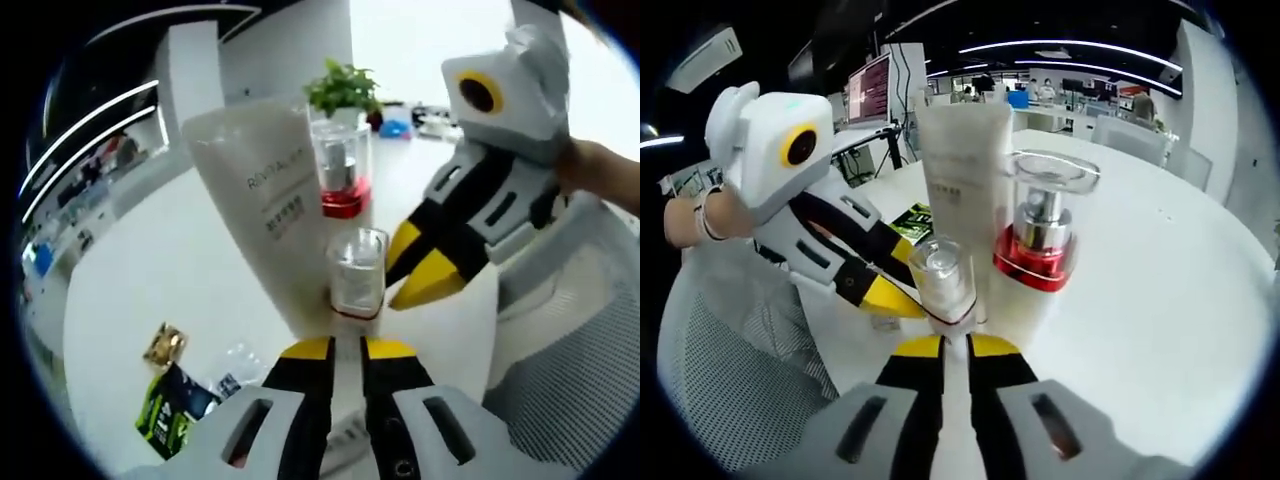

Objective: Arrange the skincare products in the storage area until every visible bottle or jar stands upright without overlapping.

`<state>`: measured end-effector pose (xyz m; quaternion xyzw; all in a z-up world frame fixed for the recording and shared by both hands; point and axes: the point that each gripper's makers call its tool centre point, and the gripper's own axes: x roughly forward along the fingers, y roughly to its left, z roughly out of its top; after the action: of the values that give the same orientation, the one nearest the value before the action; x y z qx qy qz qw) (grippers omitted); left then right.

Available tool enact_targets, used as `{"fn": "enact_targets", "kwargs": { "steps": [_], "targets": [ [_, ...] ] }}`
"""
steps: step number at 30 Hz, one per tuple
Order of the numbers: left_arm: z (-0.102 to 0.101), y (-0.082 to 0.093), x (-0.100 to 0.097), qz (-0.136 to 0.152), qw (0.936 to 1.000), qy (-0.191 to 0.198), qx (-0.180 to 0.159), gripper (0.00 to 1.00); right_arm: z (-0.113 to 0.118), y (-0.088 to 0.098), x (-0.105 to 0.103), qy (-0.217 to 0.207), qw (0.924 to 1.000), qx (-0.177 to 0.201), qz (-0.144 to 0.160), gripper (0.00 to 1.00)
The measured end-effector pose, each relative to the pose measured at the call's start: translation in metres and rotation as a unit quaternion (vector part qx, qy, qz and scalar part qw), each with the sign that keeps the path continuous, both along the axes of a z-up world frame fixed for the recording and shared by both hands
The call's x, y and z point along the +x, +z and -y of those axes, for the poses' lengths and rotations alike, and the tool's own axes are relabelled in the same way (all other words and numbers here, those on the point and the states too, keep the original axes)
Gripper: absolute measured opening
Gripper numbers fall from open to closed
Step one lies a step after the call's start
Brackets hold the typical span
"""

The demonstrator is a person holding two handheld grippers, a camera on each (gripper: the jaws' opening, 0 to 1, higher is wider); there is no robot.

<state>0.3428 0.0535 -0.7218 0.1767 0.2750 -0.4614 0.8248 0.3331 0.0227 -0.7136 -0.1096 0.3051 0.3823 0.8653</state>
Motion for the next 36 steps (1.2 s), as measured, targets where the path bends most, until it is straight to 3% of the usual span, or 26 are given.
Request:
{"fn": "enact_targets", "kwargs": {
  "steps": [36],
  "targets": [
    [0.0052, 0.0029, -0.0037, -0.001, 0.9999, -0.003, -0.011, 0.11, -0.0060, -0.0075, -0.0002, -0.012, 0.9996, 0.018, -0.017, 0.07]
  ]
}}
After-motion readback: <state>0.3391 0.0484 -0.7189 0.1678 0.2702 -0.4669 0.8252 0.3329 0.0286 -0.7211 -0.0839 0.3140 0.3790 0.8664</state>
